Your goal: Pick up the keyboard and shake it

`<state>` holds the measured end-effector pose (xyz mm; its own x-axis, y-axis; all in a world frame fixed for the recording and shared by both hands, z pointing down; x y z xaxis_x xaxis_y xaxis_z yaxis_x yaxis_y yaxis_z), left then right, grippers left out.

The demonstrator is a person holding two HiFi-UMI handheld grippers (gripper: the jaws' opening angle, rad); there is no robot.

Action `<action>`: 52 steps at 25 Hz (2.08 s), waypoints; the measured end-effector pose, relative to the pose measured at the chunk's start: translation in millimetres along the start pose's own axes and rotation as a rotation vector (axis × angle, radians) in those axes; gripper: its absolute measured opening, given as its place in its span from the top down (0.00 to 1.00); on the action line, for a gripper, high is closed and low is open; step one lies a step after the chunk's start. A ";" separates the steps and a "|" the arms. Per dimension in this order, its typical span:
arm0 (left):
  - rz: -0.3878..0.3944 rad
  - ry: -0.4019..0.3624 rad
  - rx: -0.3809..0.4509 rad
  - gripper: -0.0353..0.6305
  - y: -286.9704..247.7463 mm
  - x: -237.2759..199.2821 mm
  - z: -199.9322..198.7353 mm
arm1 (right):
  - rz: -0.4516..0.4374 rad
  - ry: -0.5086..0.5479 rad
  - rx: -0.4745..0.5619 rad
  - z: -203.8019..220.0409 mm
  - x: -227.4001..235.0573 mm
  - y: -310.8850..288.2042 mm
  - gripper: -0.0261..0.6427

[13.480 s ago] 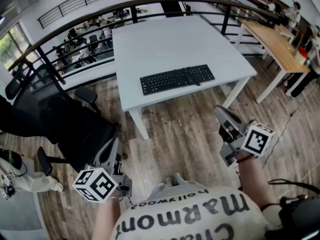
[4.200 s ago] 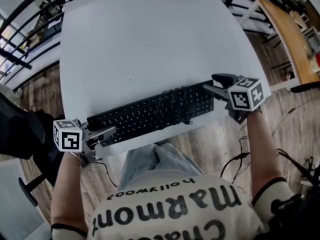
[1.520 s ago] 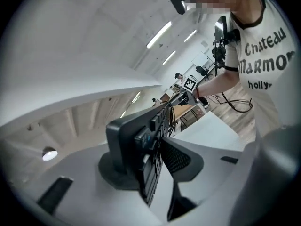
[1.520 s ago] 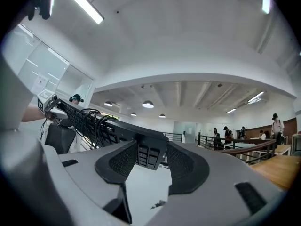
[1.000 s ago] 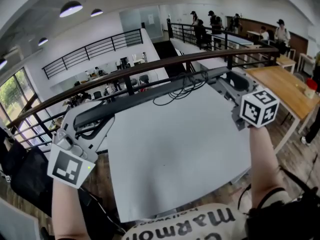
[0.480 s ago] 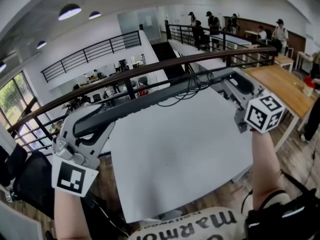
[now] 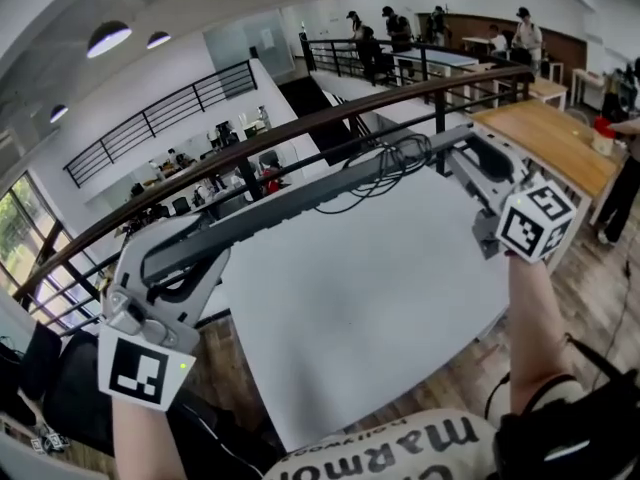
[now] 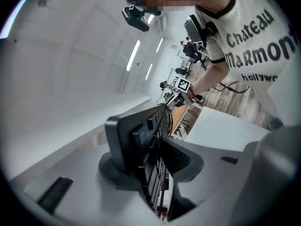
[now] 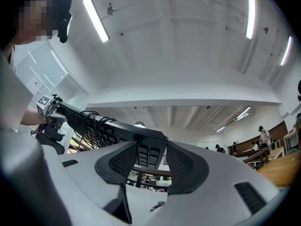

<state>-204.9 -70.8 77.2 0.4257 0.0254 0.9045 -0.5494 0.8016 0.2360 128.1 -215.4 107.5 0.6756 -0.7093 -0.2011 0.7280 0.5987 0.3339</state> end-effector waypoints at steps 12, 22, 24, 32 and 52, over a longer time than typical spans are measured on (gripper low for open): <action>0.019 0.544 -0.008 0.81 -44.1 14.9 2.1 | -0.084 0.066 -0.025 -24.9 56.7 -14.0 0.65; -0.124 0.703 0.031 0.81 -106.7 -9.7 -7.2 | -0.184 0.069 -0.013 -54.5 130.0 -69.9 0.65; -0.137 0.721 0.025 0.81 -110.7 -2.9 -5.5 | -0.196 0.065 -0.009 -50.1 135.9 -72.0 0.65; -0.147 0.791 0.010 0.81 -111.8 2.1 -4.9 | -0.213 0.036 0.021 -51.8 140.5 -73.8 0.65; -0.112 0.901 -0.001 0.81 -107.6 6.6 16.8 | -0.353 -0.219 -0.069 19.5 145.2 -76.5 0.57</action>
<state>-155.1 -166.9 63.7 0.8779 0.4050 0.2556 -0.4707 0.8279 0.3049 168.3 -371.5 70.7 0.3482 -0.9331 -0.0894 0.9214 0.3232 0.2157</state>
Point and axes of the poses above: the fingertips, and each gripper's own axes: y backward along the fingers, x to its right, z out of its underside, the point moved 2 cm from there along y, backward along the fingers, and after that the axes turned 15 degrees about -z, right-handed, at the moved point
